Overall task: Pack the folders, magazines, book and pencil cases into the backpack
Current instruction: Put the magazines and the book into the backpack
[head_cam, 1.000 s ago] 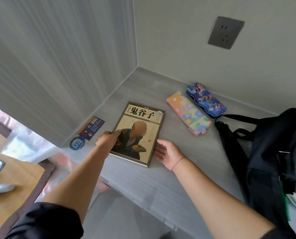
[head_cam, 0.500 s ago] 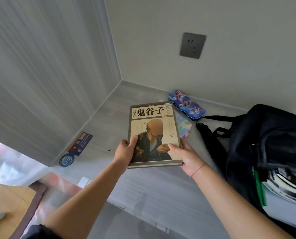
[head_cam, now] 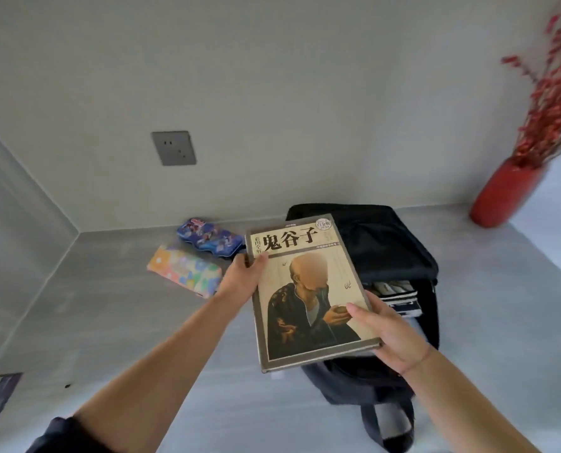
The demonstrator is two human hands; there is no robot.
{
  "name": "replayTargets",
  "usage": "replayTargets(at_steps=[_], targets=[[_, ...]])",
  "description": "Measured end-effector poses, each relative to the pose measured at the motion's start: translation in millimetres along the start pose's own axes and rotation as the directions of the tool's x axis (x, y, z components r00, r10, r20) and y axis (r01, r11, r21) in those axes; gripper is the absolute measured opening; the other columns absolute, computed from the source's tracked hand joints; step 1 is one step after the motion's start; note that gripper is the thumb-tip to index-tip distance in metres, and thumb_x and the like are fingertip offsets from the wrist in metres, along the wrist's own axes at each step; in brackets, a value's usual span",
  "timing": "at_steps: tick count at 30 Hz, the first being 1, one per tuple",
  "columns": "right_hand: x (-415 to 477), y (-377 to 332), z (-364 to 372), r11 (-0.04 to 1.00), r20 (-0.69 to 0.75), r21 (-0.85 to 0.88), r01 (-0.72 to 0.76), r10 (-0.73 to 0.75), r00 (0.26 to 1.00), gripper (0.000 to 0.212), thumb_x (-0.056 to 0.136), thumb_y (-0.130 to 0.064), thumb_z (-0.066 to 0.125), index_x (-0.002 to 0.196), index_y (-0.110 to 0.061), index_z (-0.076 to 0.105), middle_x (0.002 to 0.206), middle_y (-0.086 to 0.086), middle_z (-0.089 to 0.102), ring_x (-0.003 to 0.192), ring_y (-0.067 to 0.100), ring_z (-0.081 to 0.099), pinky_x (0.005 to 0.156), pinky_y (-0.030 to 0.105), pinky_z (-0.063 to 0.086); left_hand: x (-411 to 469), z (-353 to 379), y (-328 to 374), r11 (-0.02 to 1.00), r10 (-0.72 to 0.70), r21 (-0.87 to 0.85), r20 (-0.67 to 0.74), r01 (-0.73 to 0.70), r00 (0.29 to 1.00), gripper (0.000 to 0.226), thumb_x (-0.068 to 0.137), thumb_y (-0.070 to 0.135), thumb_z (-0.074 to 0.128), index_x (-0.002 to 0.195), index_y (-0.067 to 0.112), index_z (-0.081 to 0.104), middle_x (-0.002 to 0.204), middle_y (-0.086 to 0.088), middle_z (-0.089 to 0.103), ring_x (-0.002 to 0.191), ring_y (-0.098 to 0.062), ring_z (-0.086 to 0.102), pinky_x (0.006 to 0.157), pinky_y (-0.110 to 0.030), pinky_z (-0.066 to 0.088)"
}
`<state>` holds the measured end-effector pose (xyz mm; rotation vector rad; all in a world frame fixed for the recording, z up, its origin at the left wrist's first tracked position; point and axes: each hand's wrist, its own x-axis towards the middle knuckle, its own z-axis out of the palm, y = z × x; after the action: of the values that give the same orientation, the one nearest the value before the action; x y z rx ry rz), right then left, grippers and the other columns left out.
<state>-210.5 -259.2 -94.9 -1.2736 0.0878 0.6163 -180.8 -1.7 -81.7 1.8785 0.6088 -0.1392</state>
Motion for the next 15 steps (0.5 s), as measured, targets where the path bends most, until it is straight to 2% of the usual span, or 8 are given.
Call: replayTargets(at_steps=[4, 6, 7, 8, 9, 11, 13, 15], targets=[[-49, -2, -74, 0.998, -0.061, 0.068, 0.005, -0.001, 0.998, 0.048, 0.077, -0.013, 0.06, 0.125, -0.016, 0.056, 0.115, 0.011, 0.07, 0.103, 0.023, 0.067, 0.081, 0.032, 0.057, -3, 51, 25, 0.982, 0.122, 0.134, 0.09, -0.133, 0.988, 0.035, 0.097, 0.046, 0.036, 0.107, 0.025, 0.063, 0.101, 0.008, 0.061, 0.088, -0.01, 0.054, 0.077, -0.028, 0.038], [-76, -1, -108, 0.997, -0.09, 0.078, 0.004, 0.003, 0.996, 0.049, 0.078, -0.013, 0.06, 0.126, -0.019, 0.056, 0.114, 0.012, 0.07, 0.104, 0.025, 0.067, 0.076, 0.029, 0.058, -2, 72, 28, 0.957, 0.195, 0.188, 0.141, -0.219, 0.971, 0.03, 0.097, 0.024, 0.04, 0.117, 0.026, 0.062, 0.122, 0.004, 0.056, 0.094, -0.009, 0.052, 0.08, -0.023, 0.039], [-87, 1, -123, 0.997, -0.108, 0.082, -0.001, 0.01, 0.994, 0.049, 0.078, -0.014, 0.061, 0.126, -0.022, 0.055, 0.115, 0.011, 0.069, 0.106, 0.025, 0.066, 0.074, 0.028, 0.058, -1, 80, 28, 0.925, 0.24, 0.252, 0.193, -0.284, 0.951, 0.036, 0.092, 0.014, 0.046, 0.124, 0.026, 0.058, 0.135, 0.003, 0.05, 0.105, -0.01, 0.052, 0.085, -0.022, 0.041], [-96, 3, -136, 0.997, -0.13, 0.083, -0.008, 0.019, 0.991, 0.05, 0.078, -0.015, 0.061, 0.126, -0.023, 0.054, 0.116, 0.01, 0.069, 0.109, 0.026, 0.064, 0.073, 0.028, 0.058, 0, 88, 26, 0.857, 0.279, 0.369, 0.257, -0.361, 0.925, 0.048, 0.086, 0.01, 0.053, 0.131, 0.027, 0.052, 0.146, 0.002, 0.04, 0.123, -0.013, 0.044, 0.097, -0.023, 0.037], [-104, 6, -147, 0.996, -0.156, 0.085, -0.015, 0.028, 0.987, 0.051, 0.077, -0.015, 0.061, 0.127, -0.023, 0.053, 0.115, 0.009, 0.069, 0.112, 0.027, 0.06, 0.073, 0.027, 0.058, 2, 97, 24, 0.736, 0.311, 0.516, 0.318, -0.439, 0.896, 0.061, 0.08, 0.012, 0.06, 0.137, 0.028, 0.044, 0.153, 0.001, 0.027, 0.138, -0.017, 0.027, 0.11, -0.029, 0.027], [-113, 13, -161, 0.994, -0.192, 0.106, -0.026, 0.046, 0.98, 0.049, 0.077, -0.015, 0.061, 0.125, -0.024, 0.053, 0.109, 0.005, 0.071, 0.114, 0.027, 0.056, 0.069, 0.025, 0.058, 5, 113, 16, 0.432, 0.378, 0.719, 0.403, -0.544, 0.834, 0.08, 0.074, 0.028, 0.069, 0.144, 0.03, 0.031, 0.158, 0.001, 0.01, 0.146, -0.02, 0.0, 0.119, -0.039, 0.003], [-120, 18, -168, 0.99, -0.2, 0.138, -0.023, 0.051, 0.978, 0.048, 0.079, -0.016, 0.06, 0.125, -0.025, 0.054, 0.113, 0.005, 0.069, 0.116, 0.029, 0.054, 0.073, 0.029, 0.057, 7, 129, 11, 0.213, 0.429, 0.808, 0.428, -0.55, 0.795, 0.081, 0.075, 0.039, 0.069, 0.145, 0.028, 0.029, 0.158, 0.0, 0.011, 0.147, -0.022, -0.001, 0.12, -0.043, -0.003], [-124, 23, -173, 0.988, -0.186, 0.155, -0.014, 0.043, 0.982, 0.048, 0.082, -0.016, 0.058, 0.13, -0.022, 0.052, 0.123, 0.01, 0.063, 0.12, 0.032, 0.052, 0.086, 0.036, 0.052, 12, 138, 12, 0.156, 0.523, 0.835, 0.382, -0.527, 0.762, 0.061, 0.081, 0.033, 0.066, 0.138, 0.025, 0.042, 0.151, 0.0, 0.033, 0.144, -0.021, 0.016, 0.119, -0.039, 0.004]])
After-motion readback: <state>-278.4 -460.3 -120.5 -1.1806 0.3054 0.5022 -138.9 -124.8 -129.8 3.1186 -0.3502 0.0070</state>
